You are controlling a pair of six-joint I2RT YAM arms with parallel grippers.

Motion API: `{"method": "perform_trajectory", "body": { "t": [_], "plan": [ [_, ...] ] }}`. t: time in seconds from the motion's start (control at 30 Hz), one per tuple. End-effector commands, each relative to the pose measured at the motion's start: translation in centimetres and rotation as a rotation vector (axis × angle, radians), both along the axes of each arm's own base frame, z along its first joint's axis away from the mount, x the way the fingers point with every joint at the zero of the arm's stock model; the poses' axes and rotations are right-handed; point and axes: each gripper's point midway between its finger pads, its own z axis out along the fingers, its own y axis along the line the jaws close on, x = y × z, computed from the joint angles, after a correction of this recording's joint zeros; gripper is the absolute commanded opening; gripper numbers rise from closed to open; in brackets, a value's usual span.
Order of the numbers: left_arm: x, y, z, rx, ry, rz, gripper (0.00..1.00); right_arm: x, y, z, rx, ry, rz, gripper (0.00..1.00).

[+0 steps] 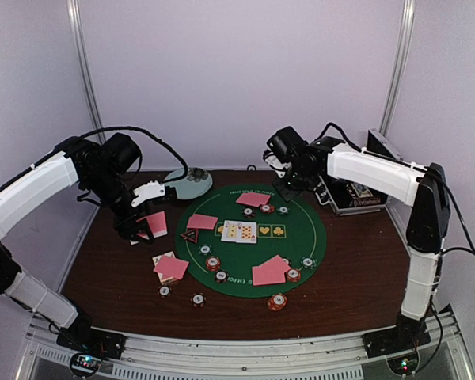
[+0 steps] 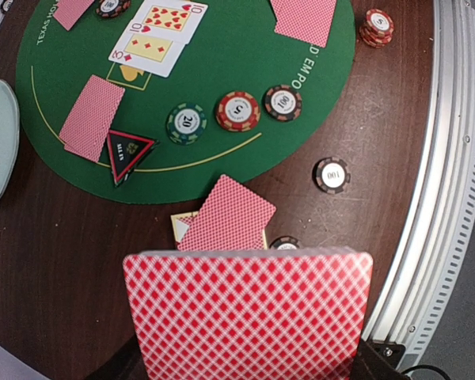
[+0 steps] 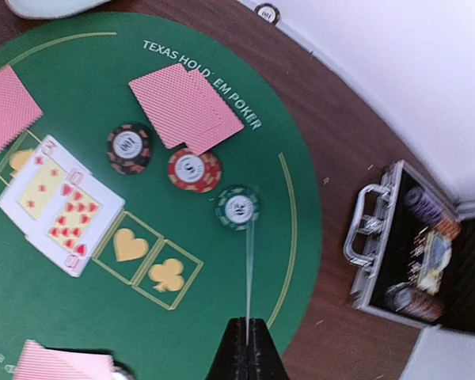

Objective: Distribute texas hold em gaming equipment

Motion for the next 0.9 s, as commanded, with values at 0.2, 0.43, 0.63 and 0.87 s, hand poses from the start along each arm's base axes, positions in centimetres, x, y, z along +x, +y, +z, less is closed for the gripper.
{"method": "perform_trajectory", "body": {
  "t": [0.2, 0.43, 0.63, 0.87],
  "plan": [
    [-0.4, 0.1, 0.5, -0.016, -0.01, -0.006, 0.0, 1.8, 3.3, -0.1, -0.444, -0.411, 0.274, 0.0],
    [-0.3, 0.1, 0.5, -0.012, -0.011, -0.006, 0.0, 0.7, 6.5, -2.3, -0.434, -0.444, 0.473, 0.0],
    [-0.3, 0.1, 0.4, -0.011, -0.009, -0.004, 0.0, -0.6, 7.4, -5.5, -0.427, -0.372, 0.598, 0.0],
    [-0.1, 0.1, 0.5, -0.009, -0.015, -0.004, 0.0, -1.6, 7.0, -9.8, -0.503, -0.262, 0.669, 0.0]
  ]
}}
